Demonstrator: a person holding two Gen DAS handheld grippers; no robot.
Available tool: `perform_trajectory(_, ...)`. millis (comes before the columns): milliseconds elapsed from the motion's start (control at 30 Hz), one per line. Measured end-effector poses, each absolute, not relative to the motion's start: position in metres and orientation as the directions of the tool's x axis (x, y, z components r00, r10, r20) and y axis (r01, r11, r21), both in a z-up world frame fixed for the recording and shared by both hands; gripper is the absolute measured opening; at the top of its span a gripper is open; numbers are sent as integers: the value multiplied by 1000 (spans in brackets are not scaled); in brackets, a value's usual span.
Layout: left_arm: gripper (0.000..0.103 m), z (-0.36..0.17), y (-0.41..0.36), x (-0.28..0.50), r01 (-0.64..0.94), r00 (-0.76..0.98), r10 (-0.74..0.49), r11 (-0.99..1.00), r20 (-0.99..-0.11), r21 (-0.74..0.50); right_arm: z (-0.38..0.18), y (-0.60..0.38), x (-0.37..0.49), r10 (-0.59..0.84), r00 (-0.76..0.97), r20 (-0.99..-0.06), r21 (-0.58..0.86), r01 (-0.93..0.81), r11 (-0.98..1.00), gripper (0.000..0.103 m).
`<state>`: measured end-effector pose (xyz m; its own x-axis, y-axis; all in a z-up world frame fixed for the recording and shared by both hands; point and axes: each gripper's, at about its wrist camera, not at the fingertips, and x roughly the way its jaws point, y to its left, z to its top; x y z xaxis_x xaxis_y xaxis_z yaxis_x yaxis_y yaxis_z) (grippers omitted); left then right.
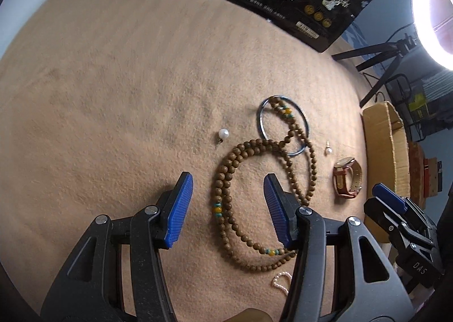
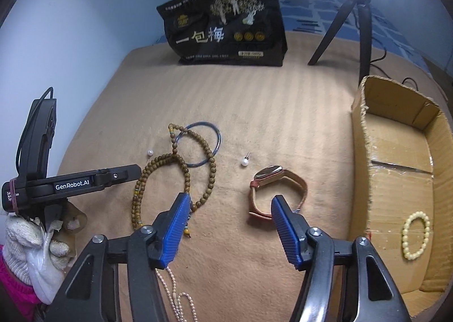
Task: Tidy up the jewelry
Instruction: 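Grasp the wooden bead necklace with the left tool while the right tool grasps the brown watch strap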
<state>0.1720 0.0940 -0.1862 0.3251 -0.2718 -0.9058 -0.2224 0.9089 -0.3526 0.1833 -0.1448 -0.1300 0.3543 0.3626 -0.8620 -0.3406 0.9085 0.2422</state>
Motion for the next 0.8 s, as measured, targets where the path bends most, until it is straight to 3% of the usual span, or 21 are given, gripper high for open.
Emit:
perform_trajectory(367, 53, -200, 93, 181, -246, 309, -297, 893, -904, -377, -158, -145, 206, 348, 297, -889, 268, -280, 922, 49)
perform_trajectory(800, 59, -200, 50, 190, -181, 292, -319, 907, -902, -380, -178, -145, 214, 301, 268, -915, 239, -241, 941, 44)
